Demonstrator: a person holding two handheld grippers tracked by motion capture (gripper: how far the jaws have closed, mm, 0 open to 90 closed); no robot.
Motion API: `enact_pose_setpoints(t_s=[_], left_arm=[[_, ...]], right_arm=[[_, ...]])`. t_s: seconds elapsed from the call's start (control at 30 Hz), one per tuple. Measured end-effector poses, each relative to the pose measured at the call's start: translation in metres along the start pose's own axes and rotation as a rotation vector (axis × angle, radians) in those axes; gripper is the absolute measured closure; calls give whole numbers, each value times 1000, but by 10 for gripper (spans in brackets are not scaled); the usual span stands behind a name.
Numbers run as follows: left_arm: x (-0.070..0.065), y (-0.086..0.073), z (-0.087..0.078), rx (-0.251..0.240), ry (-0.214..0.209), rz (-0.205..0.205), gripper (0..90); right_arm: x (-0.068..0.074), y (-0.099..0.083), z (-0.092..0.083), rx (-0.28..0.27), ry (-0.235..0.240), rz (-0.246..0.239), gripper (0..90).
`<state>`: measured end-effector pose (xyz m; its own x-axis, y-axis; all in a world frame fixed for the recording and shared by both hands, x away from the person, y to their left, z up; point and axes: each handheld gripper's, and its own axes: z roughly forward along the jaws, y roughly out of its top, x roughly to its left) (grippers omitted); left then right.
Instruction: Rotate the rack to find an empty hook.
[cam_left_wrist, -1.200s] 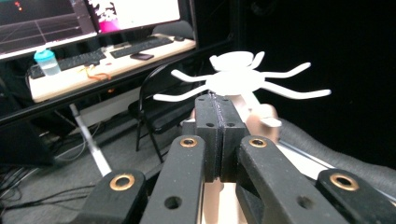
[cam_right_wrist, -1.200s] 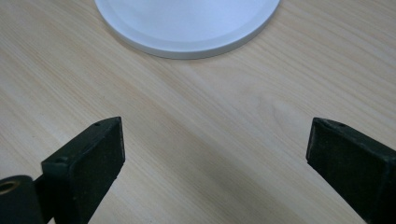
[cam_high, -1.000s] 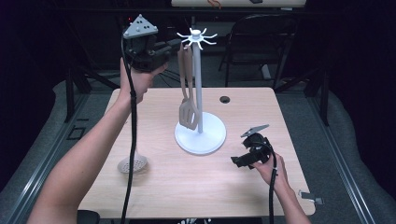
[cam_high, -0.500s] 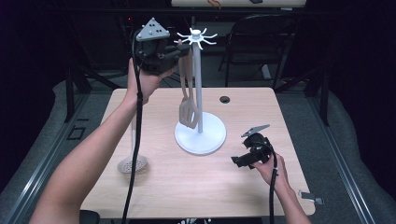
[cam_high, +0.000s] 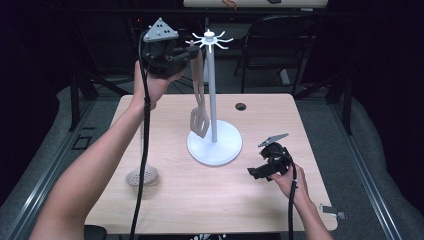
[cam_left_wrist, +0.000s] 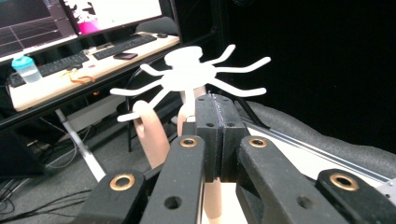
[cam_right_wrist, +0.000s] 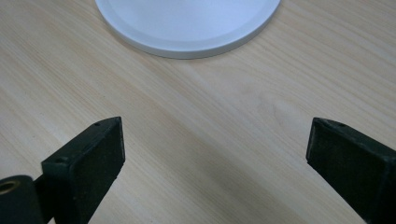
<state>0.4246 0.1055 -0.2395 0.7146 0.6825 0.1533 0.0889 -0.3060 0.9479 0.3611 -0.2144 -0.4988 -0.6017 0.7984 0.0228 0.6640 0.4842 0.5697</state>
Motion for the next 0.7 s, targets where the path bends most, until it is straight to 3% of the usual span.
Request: enact_pose_setpoints(t_s=[0.7], left_arm=[[17,-4,3,27,28,-34,900]], right_arm=[[-1,1,-1,16,-14,-21,42]])
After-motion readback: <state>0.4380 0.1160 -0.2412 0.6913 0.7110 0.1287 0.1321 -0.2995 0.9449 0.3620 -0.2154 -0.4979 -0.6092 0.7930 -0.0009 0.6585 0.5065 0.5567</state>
